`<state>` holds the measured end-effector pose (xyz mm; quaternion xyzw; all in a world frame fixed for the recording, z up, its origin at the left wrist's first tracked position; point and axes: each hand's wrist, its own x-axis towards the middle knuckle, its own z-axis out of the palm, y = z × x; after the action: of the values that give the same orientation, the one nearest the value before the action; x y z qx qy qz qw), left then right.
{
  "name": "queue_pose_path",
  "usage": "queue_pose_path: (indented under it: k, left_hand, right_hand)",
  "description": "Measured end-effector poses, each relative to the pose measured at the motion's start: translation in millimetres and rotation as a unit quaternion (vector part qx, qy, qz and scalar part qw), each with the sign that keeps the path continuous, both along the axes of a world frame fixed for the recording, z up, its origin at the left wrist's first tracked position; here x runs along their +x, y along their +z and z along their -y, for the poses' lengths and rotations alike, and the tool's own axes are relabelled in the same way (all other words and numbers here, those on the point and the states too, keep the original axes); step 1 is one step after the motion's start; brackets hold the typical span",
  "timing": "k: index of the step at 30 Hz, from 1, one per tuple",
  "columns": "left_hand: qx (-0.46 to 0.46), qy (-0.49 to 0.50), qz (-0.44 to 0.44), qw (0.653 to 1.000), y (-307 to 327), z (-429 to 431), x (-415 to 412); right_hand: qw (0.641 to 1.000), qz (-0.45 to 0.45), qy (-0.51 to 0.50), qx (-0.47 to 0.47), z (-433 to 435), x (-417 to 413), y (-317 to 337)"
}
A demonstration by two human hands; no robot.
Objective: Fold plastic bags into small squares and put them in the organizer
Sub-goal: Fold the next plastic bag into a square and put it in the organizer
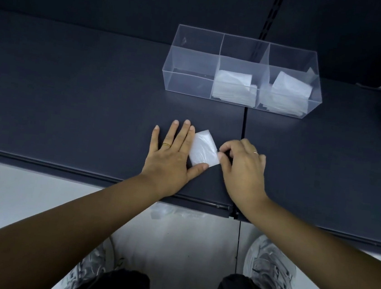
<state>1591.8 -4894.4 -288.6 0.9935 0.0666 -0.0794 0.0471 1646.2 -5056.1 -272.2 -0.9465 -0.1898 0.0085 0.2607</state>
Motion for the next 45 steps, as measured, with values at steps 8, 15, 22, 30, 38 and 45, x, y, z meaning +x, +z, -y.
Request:
queue_pose_path:
  k: [8, 15, 22, 30, 38, 45]
  left_hand:
    - [0.006, 0.076, -0.012, 0.997, 3, 17, -11]
    - [-0.299, 0.160, 0.017, 0.941, 35, 2, -17]
    - [-0.503, 0.004, 0.010, 0.864, 75, -27, 5]
    - [-0.589, 0.155, 0.117, 0.784, 74, -28, 18]
    - [-0.306, 0.080, 0.119, 0.941, 36, -24, 0]
    - [-0.183, -0.019, 0.066, 0.981, 11, -19, -18]
  right_hand:
    - [0.997, -0.072, -0.012, 0.004, -20, 4, 14]
    - [0.974, -0.169, 0.108, 0.102, -14, 10, 44]
    - [0.952, -0.169, 0.241, 0.083, 3, 16, 78]
    - [0.929, -0.275, 0.052, 0.242, 5, 67, 85]
    - [0.980, -0.112, -0.088, 0.141, -20, 183, 71]
    - [0.991, 0.066, -0.060, -0.104, -34, 188, 56]
